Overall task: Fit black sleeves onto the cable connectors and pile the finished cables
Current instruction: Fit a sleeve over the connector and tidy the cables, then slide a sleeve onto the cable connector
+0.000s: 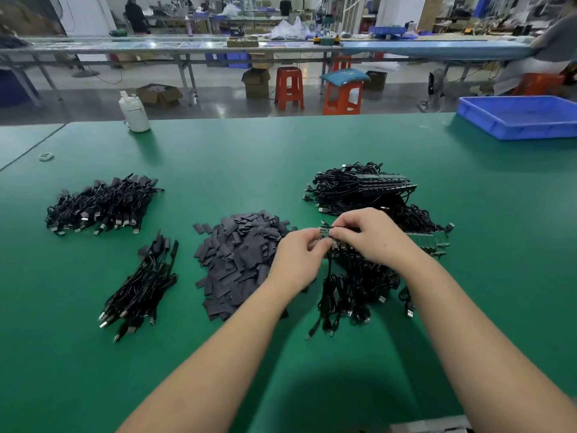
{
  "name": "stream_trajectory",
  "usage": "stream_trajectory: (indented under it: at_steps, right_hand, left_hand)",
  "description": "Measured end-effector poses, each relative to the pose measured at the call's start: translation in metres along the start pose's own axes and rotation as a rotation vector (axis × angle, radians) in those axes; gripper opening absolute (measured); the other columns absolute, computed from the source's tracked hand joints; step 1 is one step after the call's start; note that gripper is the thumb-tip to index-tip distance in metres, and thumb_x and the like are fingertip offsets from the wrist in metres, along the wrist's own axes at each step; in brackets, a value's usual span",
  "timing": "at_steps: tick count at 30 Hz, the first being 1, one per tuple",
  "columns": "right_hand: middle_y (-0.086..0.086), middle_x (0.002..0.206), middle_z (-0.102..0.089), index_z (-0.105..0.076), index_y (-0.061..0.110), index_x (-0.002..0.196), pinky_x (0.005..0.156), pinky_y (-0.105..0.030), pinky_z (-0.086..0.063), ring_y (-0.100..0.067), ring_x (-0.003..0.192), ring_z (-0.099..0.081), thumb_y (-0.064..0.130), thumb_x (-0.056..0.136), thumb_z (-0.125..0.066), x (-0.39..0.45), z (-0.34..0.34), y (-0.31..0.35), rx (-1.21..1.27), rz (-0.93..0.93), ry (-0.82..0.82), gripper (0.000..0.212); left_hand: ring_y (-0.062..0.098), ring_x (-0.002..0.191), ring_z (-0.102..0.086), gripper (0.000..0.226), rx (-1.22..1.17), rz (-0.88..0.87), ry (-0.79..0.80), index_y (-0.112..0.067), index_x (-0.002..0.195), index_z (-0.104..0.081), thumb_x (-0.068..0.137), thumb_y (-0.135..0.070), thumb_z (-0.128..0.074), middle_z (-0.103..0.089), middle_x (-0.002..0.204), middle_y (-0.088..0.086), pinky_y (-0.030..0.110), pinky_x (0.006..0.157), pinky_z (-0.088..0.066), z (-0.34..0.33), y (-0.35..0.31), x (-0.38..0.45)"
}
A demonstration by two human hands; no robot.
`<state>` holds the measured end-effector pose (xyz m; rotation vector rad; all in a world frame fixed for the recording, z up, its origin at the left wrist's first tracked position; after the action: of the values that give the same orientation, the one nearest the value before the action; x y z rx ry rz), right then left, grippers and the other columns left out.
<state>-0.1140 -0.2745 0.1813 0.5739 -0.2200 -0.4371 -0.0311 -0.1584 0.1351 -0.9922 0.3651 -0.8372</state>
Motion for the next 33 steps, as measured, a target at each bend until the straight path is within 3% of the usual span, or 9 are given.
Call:
stream_trajectory:
  at_steps: [6,10,14,19,22,25,27,30,33]
  right_hand:
    - [0.010,0.072,-0.069,-0.074,0.029,0.081,0.063,-0.025,-0.042,-0.009,0.070,-0.061,0.036,0.092,-0.067,-0.006,-0.003,0.001,0.004,0.019,-0.035,0.015]
    - [0.010,0.061,-0.065,-0.071,0.033,0.074,0.057,-0.026,-0.039,-0.005,0.055,-0.054,0.039,0.093,-0.065,-0.007,-0.003,0.001,-0.056,-0.023,-0.094,0.021]
    - [0.007,0.070,-0.070,-0.078,0.029,0.087,0.068,-0.031,-0.050,-0.015,0.069,-0.062,0.038,0.094,-0.062,-0.010,0.001,0.005,-0.124,-0.026,-0.158,0.020]
    - [0.016,0.076,-0.063,-0.066,0.034,0.089,0.059,-0.025,-0.039,-0.004,0.069,-0.056,0.037,0.099,-0.055,-0.012,0.019,-0.021,-0.169,-0.047,-0.129,0.015]
    - [0.006,0.083,-0.062,-0.061,0.034,0.089,0.066,-0.030,-0.037,-0.011,0.078,-0.053,0.037,0.100,-0.053,-0.005,0.029,-0.054,-0.239,-0.080,-0.106,0.014]
    - [0.005,0.083,-0.064,-0.063,0.032,0.090,0.071,-0.033,-0.040,-0.018,0.089,-0.055,0.035,0.100,-0.054,0.003,0.029,-0.087,-0.196,-0.149,-0.122,0.014]
    - [0.000,0.105,-0.070,-0.067,0.029,0.109,0.088,-0.040,-0.045,-0.027,0.115,-0.051,0.035,0.100,-0.055,0.007,0.022,-0.104,-0.285,-0.217,-0.080,0.016]
    - [-0.004,0.150,-0.049,-0.051,0.021,0.143,0.119,-0.044,-0.027,-0.028,0.145,-0.032,0.038,0.100,-0.055,0.012,0.012,-0.106,-0.459,-0.231,-0.093,0.046]
    - [0.001,0.146,-0.053,-0.054,0.020,0.141,0.116,-0.038,-0.032,-0.021,0.141,-0.040,0.035,0.103,-0.049,0.006,0.005,-0.072,-0.077,-0.153,-0.241,0.041]
  left_hand:
    - [0.028,0.073,-0.067,0.032,0.093,0.007,-0.086,-0.006,0.081,-0.065,0.097,-0.031,-0.055,-0.070,0.074,0.011,0.044,0.070,-0.055,0.001,-0.003,-0.005]
    - [0.019,0.054,-0.046,0.040,0.208,-0.038,-0.230,-0.018,0.059,-0.046,0.096,-0.029,-0.056,-0.047,0.052,-0.003,0.036,0.056,-0.037,0.001,-0.015,-0.013]
    - [0.011,0.049,-0.041,0.039,0.190,-0.069,-0.339,-0.024,0.060,-0.044,0.097,-0.030,-0.056,-0.045,0.049,-0.006,0.025,0.049,-0.027,0.001,-0.018,-0.018]
    - [0.021,0.070,-0.065,0.026,-0.123,0.012,-0.348,-0.018,0.077,-0.066,0.096,-0.034,-0.058,-0.067,0.071,0.004,0.036,0.069,-0.055,0.025,-0.002,-0.012]
    - [0.030,0.084,-0.066,0.021,-0.216,0.004,-0.244,-0.015,0.087,-0.074,0.094,-0.031,-0.063,-0.065,0.083,0.012,0.048,0.082,-0.057,0.037,0.001,-0.013]
    - [0.025,0.074,-0.067,0.013,-0.376,0.002,-0.167,-0.024,0.088,-0.076,0.093,-0.018,-0.066,-0.072,0.083,0.006,0.028,0.069,-0.060,0.046,-0.004,-0.018]
    - [0.022,0.072,-0.069,0.010,-0.362,-0.027,-0.150,-0.021,0.088,-0.075,0.091,-0.015,-0.068,-0.075,0.086,0.003,0.018,0.063,-0.054,0.052,-0.009,-0.021]
    - [0.016,0.070,-0.071,0.001,-0.359,-0.053,-0.124,-0.011,0.090,-0.069,0.090,-0.012,-0.070,-0.073,0.081,0.009,0.025,0.068,-0.059,0.054,-0.016,-0.023]
    - [0.017,0.064,-0.071,0.007,-0.354,-0.036,-0.092,-0.011,0.090,-0.063,0.090,-0.013,-0.069,-0.072,0.077,0.013,0.024,0.056,-0.056,0.050,-0.017,-0.022]
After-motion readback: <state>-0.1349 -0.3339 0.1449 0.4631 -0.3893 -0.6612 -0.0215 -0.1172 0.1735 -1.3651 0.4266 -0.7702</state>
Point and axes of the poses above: each hand's wrist, its own x-axis towards the middle knuckle, its own z-axis out of the back of the hand, y = z × x, the point moved 6 cm from there along x, towards the middle knuckle
